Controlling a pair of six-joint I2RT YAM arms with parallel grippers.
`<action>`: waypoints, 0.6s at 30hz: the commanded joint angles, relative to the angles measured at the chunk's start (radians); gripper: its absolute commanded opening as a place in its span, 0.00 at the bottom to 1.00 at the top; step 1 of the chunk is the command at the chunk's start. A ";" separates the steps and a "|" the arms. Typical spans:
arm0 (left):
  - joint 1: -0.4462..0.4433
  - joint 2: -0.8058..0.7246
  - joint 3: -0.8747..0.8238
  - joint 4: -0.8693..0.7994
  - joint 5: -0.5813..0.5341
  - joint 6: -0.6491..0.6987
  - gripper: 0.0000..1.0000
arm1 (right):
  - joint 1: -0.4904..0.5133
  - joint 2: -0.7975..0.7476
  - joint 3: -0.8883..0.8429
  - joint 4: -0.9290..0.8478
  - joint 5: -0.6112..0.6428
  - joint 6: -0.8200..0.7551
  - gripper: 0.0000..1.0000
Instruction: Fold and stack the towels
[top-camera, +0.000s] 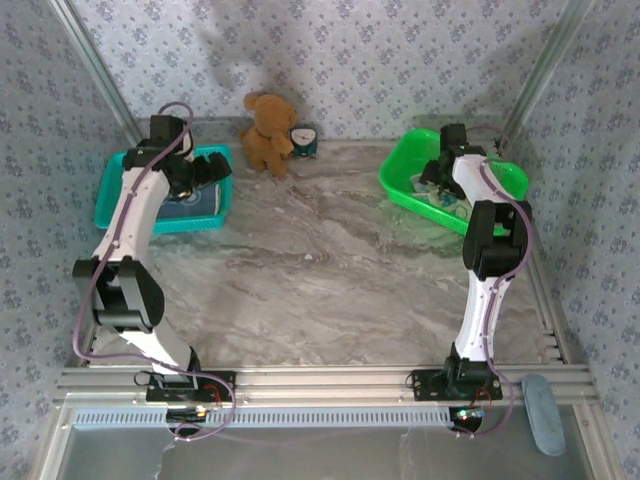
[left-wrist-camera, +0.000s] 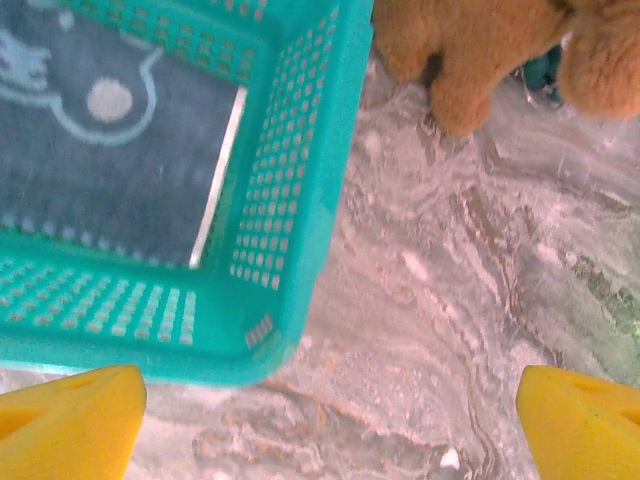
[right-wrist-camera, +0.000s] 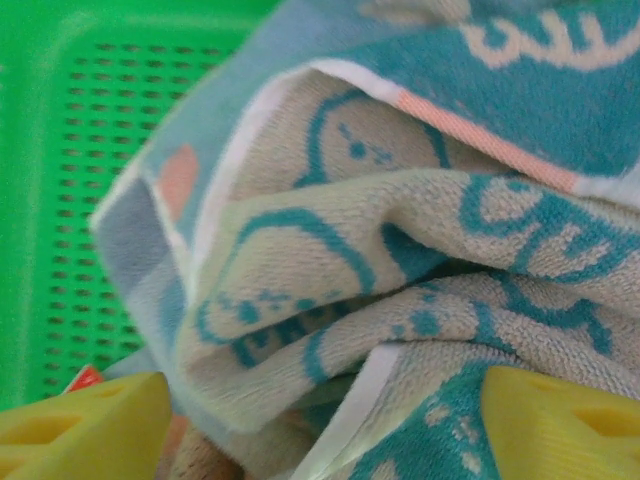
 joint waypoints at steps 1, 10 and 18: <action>-0.042 -0.088 -0.061 0.042 -0.005 -0.042 0.95 | -0.014 0.021 0.017 -0.033 -0.030 0.035 0.69; -0.128 -0.168 -0.146 0.042 -0.019 -0.078 0.94 | -0.005 -0.147 -0.038 0.014 0.030 -0.003 0.00; -0.183 -0.197 -0.191 0.078 -0.002 -0.092 0.94 | 0.041 -0.395 -0.032 0.037 0.093 -0.072 0.00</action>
